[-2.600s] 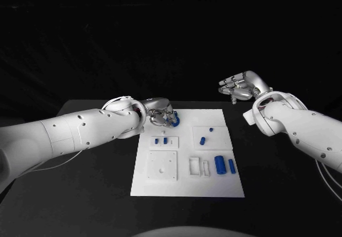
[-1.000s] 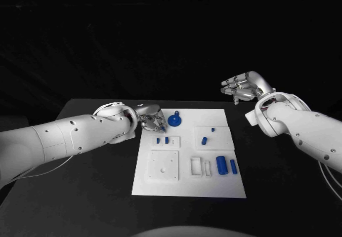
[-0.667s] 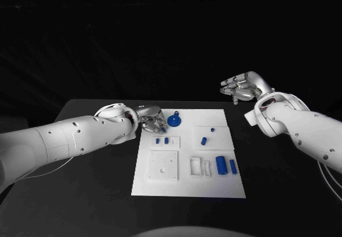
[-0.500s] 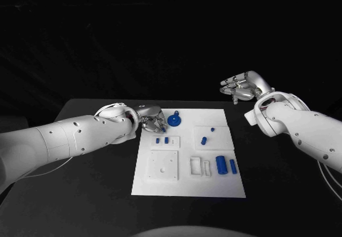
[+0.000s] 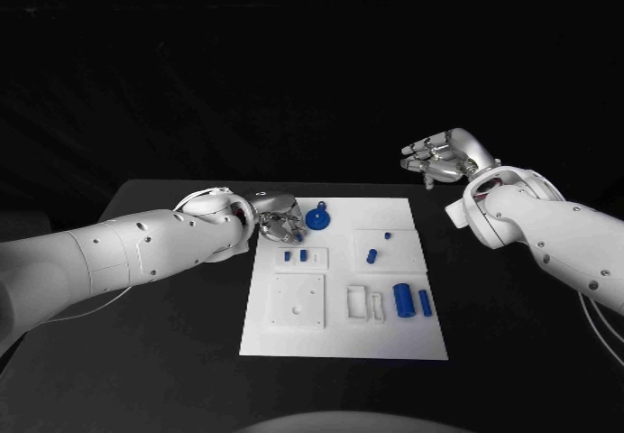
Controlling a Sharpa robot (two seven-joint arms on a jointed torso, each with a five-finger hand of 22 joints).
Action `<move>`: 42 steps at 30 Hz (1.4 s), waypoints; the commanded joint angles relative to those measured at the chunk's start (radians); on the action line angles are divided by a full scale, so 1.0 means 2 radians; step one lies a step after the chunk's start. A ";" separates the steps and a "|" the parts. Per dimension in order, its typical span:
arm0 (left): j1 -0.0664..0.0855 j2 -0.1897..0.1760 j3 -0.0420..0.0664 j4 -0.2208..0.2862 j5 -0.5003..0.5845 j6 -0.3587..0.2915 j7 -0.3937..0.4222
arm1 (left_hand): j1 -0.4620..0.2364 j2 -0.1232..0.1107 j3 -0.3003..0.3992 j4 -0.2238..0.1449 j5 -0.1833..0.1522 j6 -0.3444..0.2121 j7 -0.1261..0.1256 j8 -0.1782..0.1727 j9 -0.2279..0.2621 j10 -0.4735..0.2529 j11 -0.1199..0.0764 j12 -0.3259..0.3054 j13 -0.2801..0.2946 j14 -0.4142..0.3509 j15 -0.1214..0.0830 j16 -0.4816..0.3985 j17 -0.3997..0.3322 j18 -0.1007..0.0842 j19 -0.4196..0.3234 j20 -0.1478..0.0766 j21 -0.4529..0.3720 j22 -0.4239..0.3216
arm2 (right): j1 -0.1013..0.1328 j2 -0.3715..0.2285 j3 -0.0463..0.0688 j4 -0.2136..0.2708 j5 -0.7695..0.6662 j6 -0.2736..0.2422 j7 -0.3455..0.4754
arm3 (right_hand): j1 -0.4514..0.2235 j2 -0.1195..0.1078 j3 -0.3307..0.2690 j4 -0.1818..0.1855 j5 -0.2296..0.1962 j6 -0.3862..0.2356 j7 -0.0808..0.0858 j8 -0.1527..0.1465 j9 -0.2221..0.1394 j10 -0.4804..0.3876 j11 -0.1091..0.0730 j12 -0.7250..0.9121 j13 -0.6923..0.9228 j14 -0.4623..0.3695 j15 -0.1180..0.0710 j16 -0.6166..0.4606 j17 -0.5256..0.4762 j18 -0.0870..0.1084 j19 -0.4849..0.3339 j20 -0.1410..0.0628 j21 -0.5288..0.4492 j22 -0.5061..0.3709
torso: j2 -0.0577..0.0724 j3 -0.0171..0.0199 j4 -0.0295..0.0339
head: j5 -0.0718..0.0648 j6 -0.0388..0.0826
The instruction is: Assemble the parts on the task board
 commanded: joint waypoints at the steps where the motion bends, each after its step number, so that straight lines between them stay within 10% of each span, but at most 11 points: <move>1: -0.001 0.002 -0.003 0.000 -0.007 0.014 0.001 | 0.000 -0.003 0.000 -0.003 -0.001 0.000 0.001 0.000 0.001 0.001 0.002 0.000 0.001 0.000 0.004 0.002 -0.001 0.007 -0.002 0.003 0.003 0.009 | 0.000 0.000 0.000 0.001 -0.004 0.005 0.003 | -0.005 0.000 0.003 0.000 0.002 0.002 -0.001 0.000 -0.001 0.003 0.000 -0.002 -0.001 -0.002 0.002 0.003 -0.001 0.008 0.012 -0.001 -0.002 0.001 | 0.000 0.0001 -0.0003 | -0.001 -0.001; 17: -0.001 0.004 -0.009 -0.003 -0.024 0.013 -0.005 | -0.001 -0.005 0.001 -0.005 -0.002 -0.005 0.002 -0.001 0.000 -0.007 0.005 0.000 0.000 0.000 0.006 0.002 -0.001 0.008 -0.003 0.004 0.004 0.009 | 0.000 0.000 0.000 0.003 -0.004 0.007 0.002 | -0.005 0.000 0.003 0.000 0.002 0.002 -0.001 0.000 -0.001 0.003 0.000 -0.002 -0.001 -0.002 0.002 0.003 -0.001 0.008 0.012 -0.001 -0.004 0.003 | 0.000 0.0001 -0.0001 | 0.000 -0.001; 29: -0.001 0.002 -0.009 0.000 -0.019 -0.013 -0.001 | -0.006 -0.035 0.007 -0.001 -0.011 -0.133 -0.021 -0.002 -0.003 -0.081 0.028 0.001 0.000 -0.001 0.023 0.004 -0.003 0.020 -0.007 0.019 -0.005 0.005 | 0.000 -0.003 0.000 0.005 -0.005 0.013 0.001 | -0.009 -0.006 0.001 0.001 0.000 -0.003 0.002 -0.001 -0.001 -0.019 0.008 -0.011 -0.002 -0.001 0.007 0.004 -0.001 0.011 0.015 0.002 -0.010 0.008 | 0.000 -0.0004 -0.0002 | 0.000 0.001; 42: -0.001 -0.004 -0.008 -0.007 -0.009 -0.031 0.000 | 0.021 -0.034 -0.032 0.009 -0.008 -0.165 -0.012 -0.004 -0.005 -0.106 0.035 0.000 0.000 -0.004 0.025 -0.003 -0.010 0.022 -0.001 0.022 -0.044 -0.010 | -0.005 -0.010 0.000 0.014 -0.023 0.046 -0.006 | 0.001 -0.008 -0.013 -0.009 -0.013 -0.009 0.006 -0.001 -0.001 -0.044 0.015 -0.010 -0.002 0.015 0.010 0.015 -0.007 0.024 0.020 0.007 0.011 0.006 | 0.000 -0.0001 -0.0001 | 0.000 0.003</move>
